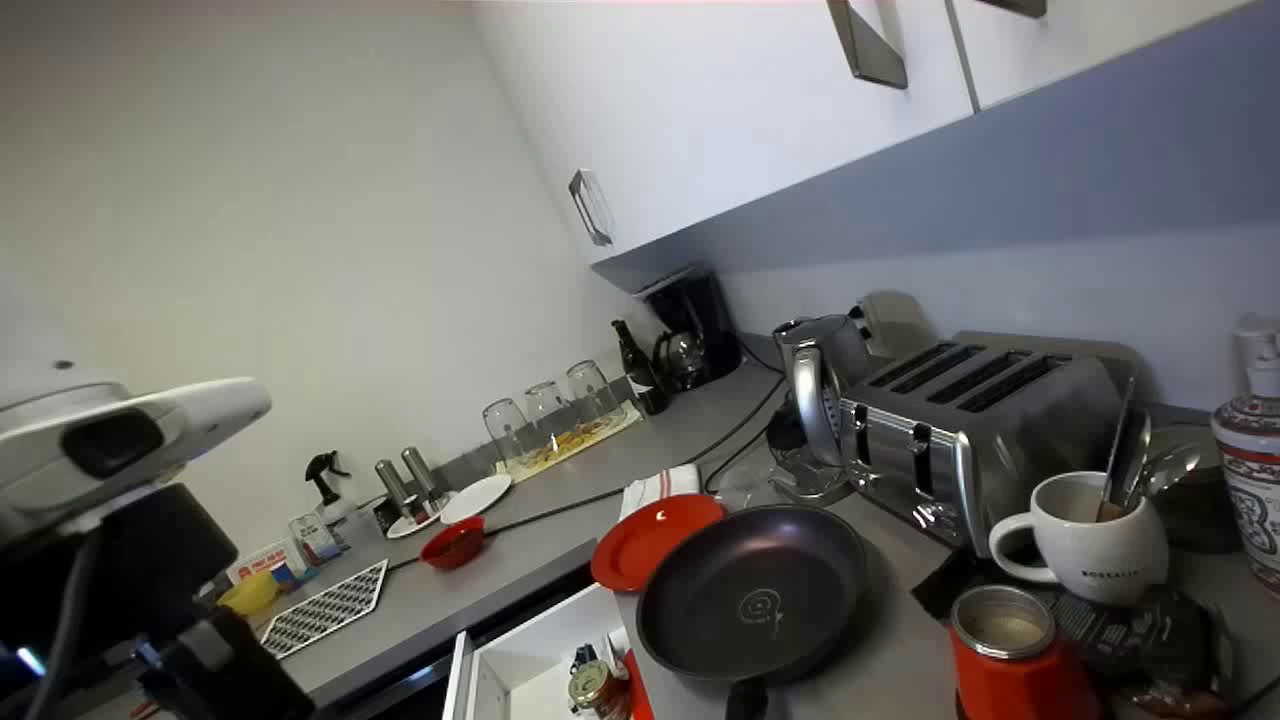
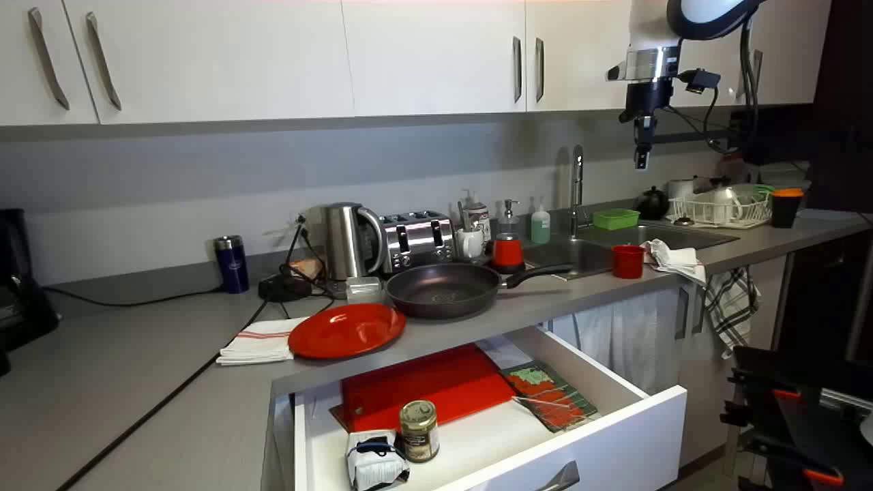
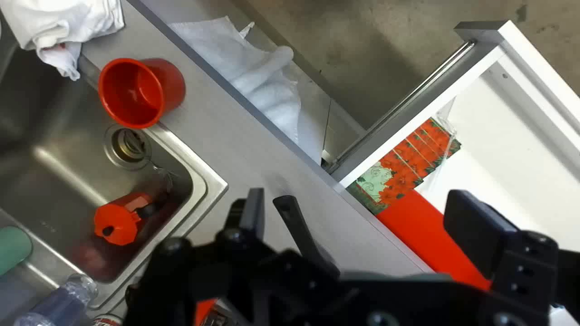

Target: Pick up the red cup and put it in the drawer

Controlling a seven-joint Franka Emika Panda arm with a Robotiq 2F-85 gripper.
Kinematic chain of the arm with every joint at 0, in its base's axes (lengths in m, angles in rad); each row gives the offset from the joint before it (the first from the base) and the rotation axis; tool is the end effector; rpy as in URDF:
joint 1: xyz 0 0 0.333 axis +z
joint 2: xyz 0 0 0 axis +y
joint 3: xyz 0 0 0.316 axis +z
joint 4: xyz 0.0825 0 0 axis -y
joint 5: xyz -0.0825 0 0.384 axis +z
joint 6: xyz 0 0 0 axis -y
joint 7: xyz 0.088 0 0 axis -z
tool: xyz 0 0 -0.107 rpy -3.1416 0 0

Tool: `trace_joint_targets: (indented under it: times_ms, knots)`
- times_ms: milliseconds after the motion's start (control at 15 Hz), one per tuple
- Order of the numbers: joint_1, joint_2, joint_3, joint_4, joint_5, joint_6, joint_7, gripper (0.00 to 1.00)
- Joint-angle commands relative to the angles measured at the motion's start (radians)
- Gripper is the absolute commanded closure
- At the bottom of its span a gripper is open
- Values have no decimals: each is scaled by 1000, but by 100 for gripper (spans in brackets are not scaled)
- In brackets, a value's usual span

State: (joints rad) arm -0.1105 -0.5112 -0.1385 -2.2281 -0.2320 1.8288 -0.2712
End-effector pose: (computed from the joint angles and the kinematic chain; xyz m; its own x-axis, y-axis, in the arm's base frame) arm 0.3910 -0.1283 0.5768 0.9944 0.0883 0.0576 0.0764 -0.9801 0.1832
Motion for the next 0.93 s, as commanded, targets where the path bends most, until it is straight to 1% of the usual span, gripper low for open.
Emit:
trace_joint_targets:
  times_ms: [0, 867]
  knots:
    - [8, 0, -6, 2, -3, -2, 3, 0]
    - [10, 8, -8, 0, -8, 4, -9, 0]
